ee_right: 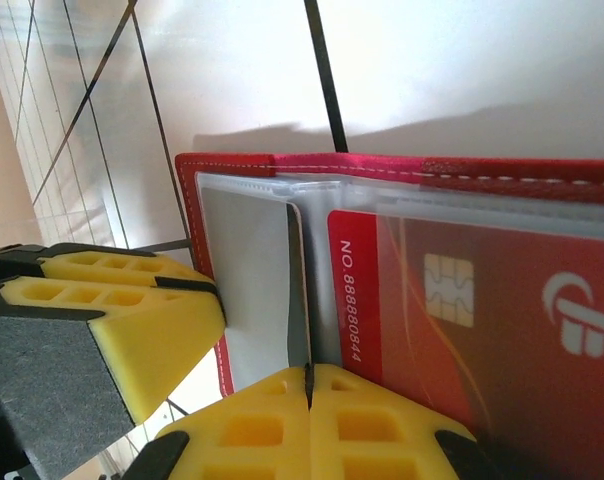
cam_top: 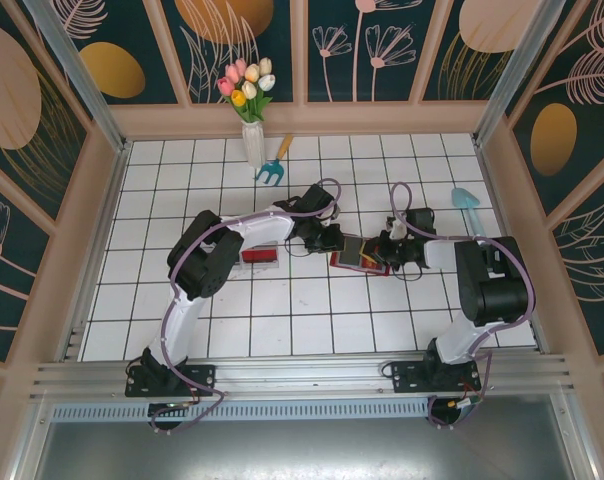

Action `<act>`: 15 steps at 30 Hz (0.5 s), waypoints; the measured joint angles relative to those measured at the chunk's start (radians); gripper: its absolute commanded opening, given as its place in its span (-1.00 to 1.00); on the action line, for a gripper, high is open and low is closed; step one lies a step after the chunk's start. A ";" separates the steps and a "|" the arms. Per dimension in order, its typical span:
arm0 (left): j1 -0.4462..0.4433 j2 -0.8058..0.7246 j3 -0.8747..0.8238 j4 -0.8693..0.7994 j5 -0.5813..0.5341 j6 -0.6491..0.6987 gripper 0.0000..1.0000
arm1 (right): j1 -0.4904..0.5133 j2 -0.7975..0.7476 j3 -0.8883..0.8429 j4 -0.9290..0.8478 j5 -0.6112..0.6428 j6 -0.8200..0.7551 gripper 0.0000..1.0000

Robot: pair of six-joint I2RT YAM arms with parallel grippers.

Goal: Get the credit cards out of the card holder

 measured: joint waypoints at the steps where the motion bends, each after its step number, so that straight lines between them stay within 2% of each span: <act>1: 0.000 0.000 0.000 0.000 0.000 0.000 -0.68 | -0.002 -0.006 -0.006 0.000 0.002 0.000 -1.00; 11: 0.000 0.000 0.000 -0.007 -0.003 -0.003 -0.67 | -0.045 -0.106 -0.054 -0.034 0.024 -0.004 -1.00; 13: 0.000 0.000 0.000 -0.007 -0.003 -0.003 -0.67 | -0.045 -0.105 -0.054 -0.036 0.023 -0.007 -0.63; 15: 0.000 0.000 0.000 -0.007 -0.002 -0.003 -0.67 | -0.040 -0.100 -0.053 -0.036 0.023 -0.015 -0.48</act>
